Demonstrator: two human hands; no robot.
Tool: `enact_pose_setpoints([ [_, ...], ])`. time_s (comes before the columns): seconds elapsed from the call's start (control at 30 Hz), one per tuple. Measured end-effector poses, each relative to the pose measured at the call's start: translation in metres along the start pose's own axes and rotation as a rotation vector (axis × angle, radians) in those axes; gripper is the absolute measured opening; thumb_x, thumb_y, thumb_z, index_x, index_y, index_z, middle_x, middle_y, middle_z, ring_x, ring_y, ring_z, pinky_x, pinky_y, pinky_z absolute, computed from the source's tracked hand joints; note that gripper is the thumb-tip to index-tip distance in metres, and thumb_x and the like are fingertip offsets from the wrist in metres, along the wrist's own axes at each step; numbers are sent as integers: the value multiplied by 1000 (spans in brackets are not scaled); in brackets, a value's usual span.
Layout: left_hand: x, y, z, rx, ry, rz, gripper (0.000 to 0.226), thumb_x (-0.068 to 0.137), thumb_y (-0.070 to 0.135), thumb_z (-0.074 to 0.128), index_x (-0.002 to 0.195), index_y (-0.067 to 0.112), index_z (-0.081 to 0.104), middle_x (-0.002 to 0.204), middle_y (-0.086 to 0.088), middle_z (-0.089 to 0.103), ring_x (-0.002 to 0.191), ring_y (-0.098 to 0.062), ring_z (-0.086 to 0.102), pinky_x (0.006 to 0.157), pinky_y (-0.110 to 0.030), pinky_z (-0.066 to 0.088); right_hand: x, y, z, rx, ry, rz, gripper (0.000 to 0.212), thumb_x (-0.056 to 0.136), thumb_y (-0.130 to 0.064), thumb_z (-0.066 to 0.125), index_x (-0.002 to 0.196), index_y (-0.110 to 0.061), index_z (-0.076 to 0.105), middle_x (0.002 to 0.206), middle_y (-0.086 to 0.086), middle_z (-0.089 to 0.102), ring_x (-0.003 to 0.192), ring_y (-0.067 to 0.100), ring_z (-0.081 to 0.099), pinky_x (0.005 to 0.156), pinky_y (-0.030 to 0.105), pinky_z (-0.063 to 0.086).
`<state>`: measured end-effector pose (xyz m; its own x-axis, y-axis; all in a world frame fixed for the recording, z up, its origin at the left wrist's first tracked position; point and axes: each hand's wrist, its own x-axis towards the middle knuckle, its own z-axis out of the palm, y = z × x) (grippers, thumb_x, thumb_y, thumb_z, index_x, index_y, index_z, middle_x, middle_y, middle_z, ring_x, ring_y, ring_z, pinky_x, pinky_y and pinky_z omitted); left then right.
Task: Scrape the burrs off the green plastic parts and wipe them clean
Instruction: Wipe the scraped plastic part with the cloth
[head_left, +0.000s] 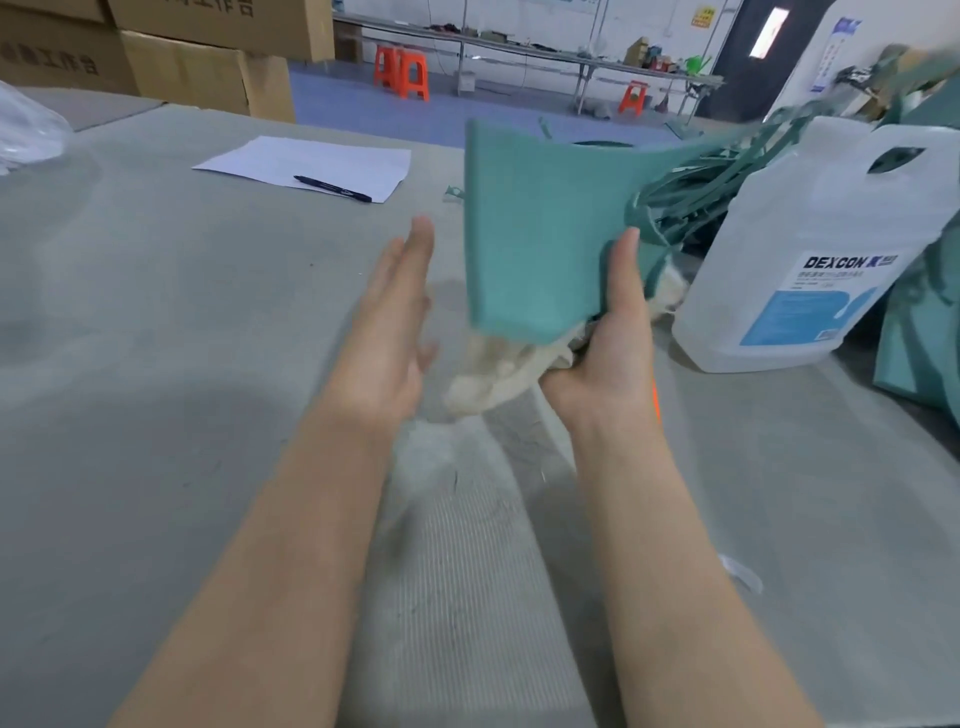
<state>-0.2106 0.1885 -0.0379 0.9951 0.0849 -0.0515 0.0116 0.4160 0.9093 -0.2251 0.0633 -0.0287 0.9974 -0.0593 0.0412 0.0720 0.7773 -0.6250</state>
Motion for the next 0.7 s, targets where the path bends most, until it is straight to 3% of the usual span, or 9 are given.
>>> enact_pose_setpoints([
  [0.07, -3, -1, 5, -363, -255, -214, 67, 90, 61, 46, 138, 14, 49, 143, -13, 49, 127, -28, 52, 108, -48, 39, 0, 7, 4, -25, 9, 57, 44, 96, -43, 51, 122, -9, 64, 118, 7, 69, 106, 23, 65, 96, 39, 52],
  [0.13, -11, -3, 13, -502, -424, -212, 56, 89, 48, 48, 119, 5, 65, 122, -15, 65, 112, -28, 63, 100, -44, 47, -1, 12, 4, -260, 73, 25, 47, 92, -38, 61, 130, -11, 58, 123, 5, 67, 113, 20, 64, 103, 42, 48],
  [0.2, -13, -6, 17, -569, -499, -171, 41, 84, 31, 50, 102, 3, 74, 107, -13, 72, 101, -27, 68, 91, -39, 54, -1, 15, -1, -520, 86, -73, 38, 88, -37, 68, 122, -22, 61, 117, -8, 70, 109, 11, 66, 103, 38, 48],
  [0.3, -11, -7, 13, -651, -474, -125, 31, 78, 22, 53, 87, 4, 77, 95, -11, 74, 88, -24, 71, 78, -34, 58, -1, 14, -2, -603, 11, -138, 14, 85, -36, 70, 98, -36, 63, 100, -22, 72, 105, 3, 66, 101, 34, 49],
  [0.43, -12, -5, 14, -546, -519, -160, 34, 76, 22, 52, 89, 3, 77, 97, -11, 74, 91, -23, 71, 83, -33, 57, 5, 5, -8, -579, 10, -214, 19, 83, -37, 69, 100, -36, 60, 103, -23, 70, 108, 2, 64, 101, 30, 49],
  [0.5, -13, -5, 17, -534, -499, -219, 31, 73, 20, 51, 80, 4, 77, 88, -8, 74, 78, -20, 71, 70, -28, 59, 7, 4, -13, -581, 44, -185, 19, 82, -40, 72, 96, -34, 59, 96, -26, 70, 104, 2, 66, 101, 32, 49],
  [0.57, -15, -8, 15, -608, -431, -276, 25, 76, 11, 51, 75, 5, 75, 83, -6, 70, 70, -16, 66, 62, -22, 56, 8, 6, -14, -546, 46, -138, 16, 85, -36, 72, 96, -30, 61, 100, -17, 73, 104, 9, 68, 99, 37, 51],
  [0.63, -13, -15, 10, -548, -325, -160, 37, 91, 2, 41, 76, 5, 74, 74, -5, 69, 61, -9, 66, 56, -16, 54, 7, 10, -11, -534, 23, -106, 14, 83, -35, 72, 93, -28, 65, 98, -12, 75, 97, 9, 70, 95, 37, 53],
  [0.7, -13, -10, 3, -472, -238, -53, 50, 99, 9, 33, 70, 7, 73, 66, -5, 68, 54, -11, 66, 49, -18, 52, 5, 11, -9, -547, -5, -84, 18, 78, -39, 71, 92, -29, 66, 95, -15, 75, 94, 6, 71, 97, 37, 52],
])
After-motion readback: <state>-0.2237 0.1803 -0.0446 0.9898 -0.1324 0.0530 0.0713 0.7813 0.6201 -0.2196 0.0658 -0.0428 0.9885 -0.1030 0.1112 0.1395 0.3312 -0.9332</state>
